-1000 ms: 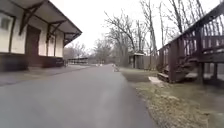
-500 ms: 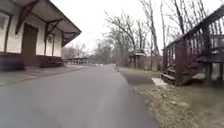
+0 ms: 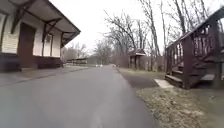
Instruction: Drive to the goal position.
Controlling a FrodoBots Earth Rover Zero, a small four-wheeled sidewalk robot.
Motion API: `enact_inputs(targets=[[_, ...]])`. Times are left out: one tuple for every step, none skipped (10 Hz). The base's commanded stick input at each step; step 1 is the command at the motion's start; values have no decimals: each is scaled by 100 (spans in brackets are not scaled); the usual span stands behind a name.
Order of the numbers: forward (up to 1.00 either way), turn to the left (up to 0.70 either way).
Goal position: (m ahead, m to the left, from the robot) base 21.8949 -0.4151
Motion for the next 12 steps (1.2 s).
enact_inputs(targets=[[70,0],[70,0],[70,0],[70,0],[70,0],[70,0],[70,0],[70,0],[70,0],[70,0],[70,0],[70,0]])
